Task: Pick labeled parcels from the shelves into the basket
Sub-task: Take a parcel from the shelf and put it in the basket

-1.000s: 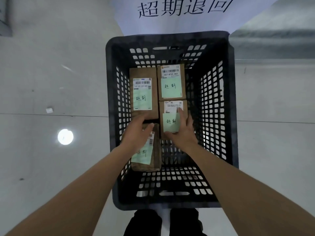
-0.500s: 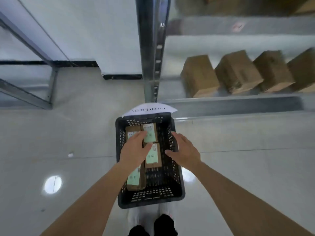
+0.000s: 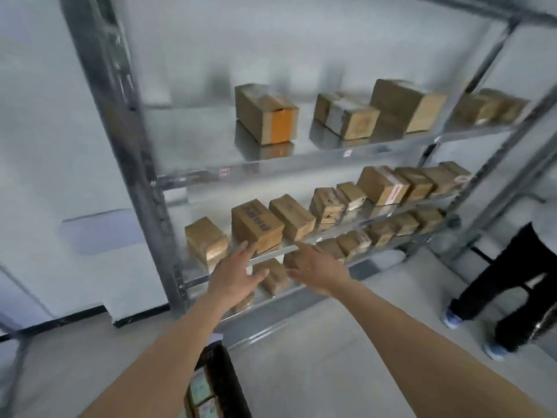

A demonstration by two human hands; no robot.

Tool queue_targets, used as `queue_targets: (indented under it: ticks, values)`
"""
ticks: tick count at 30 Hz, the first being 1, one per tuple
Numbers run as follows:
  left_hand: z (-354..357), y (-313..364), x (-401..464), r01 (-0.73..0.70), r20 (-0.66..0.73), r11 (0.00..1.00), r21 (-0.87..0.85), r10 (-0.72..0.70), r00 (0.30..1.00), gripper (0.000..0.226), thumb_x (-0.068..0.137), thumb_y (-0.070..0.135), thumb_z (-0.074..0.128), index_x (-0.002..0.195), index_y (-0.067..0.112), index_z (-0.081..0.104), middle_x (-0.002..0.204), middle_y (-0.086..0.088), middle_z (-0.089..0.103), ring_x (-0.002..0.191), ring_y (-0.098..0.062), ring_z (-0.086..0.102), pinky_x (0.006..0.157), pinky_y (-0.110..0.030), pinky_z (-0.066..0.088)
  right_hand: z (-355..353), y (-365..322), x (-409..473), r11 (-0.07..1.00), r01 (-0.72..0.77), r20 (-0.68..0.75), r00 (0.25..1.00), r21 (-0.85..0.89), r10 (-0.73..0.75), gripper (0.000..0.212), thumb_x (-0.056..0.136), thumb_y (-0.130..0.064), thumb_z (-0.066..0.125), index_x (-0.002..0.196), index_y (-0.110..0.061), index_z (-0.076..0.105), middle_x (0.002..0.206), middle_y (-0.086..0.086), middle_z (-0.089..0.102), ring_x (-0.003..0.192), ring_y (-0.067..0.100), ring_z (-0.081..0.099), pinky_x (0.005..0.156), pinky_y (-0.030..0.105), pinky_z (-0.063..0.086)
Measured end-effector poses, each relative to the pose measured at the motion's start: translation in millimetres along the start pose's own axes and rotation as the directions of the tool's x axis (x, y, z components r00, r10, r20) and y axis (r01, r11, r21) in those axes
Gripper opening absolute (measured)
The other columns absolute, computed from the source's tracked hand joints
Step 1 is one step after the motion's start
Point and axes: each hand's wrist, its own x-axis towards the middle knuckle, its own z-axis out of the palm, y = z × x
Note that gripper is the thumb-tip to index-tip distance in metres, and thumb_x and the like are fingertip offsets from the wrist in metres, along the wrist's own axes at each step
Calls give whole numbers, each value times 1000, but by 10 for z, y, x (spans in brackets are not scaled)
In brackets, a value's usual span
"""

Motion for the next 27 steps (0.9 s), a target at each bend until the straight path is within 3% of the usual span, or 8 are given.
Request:
queue_targets:
  ticks: [3, 8, 13, 19, 27]
  values:
    - [-409, 876, 165, -110, -48, 993, 50, 112, 993, 75, 90, 62, 55, 154, 37, 23, 163, 10, 19, 148, -18, 26, 116, -43, 33, -889, 273, -293, 999, -40, -87, 995, -13, 39, 82, 89, -68, 60, 157, -46, 20, 164, -5, 32, 138, 25, 49, 102, 42, 50]
    - [-757, 2307, 436, -253, -124, 965, 64, 259, 958, 68, 91, 56, 58, 151, 37, 32, 160, 10, 28, 145, -17, 31, 115, -41, 35, -2128, 949, -797, 998, -65, -252, 966, -21, 57, 83, 91, -68, 58, 160, -42, 20, 169, -9, 15, 149, 22, 33, 114, 46, 42]
    - [-698, 3606, 699, -350, -172, 935, 49, 353, 919, 68, 89, 63, 54, 149, 36, 35, 154, 12, 39, 138, -16, 41, 105, -38, 42, -3088, 1884, -1161, 994, -109, -373, 923, -28, 91, 81, 91, -67, 59, 159, -44, 22, 168, -6, 20, 147, 22, 37, 111, 44, 44]
    - [-363, 4866, 1030, -382, -224, 920, 82, 391, 893, 71, 91, 61, 53, 152, 34, 31, 156, 9, 36, 141, -20, 38, 108, -41, 40, -3860, 3039, -1412, 989, -148, -436, 889, 14, 139, 81, 86, -70, 63, 155, -45, 28, 163, -3, 34, 140, 24, 46, 110, 47, 46]
    - [209, 5975, 1653, -418, -230, 905, 78, 424, 876, 73, 89, 66, 51, 152, 33, 32, 159, 7, 32, 144, -18, 33, 112, -41, 35, -4440, 4226, -1411, 987, -158, -444, 885, -5, 139, 73, 95, -62, 57, 157, -37, 30, 165, -2, 30, 145, 23, 40, 113, 45, 40]
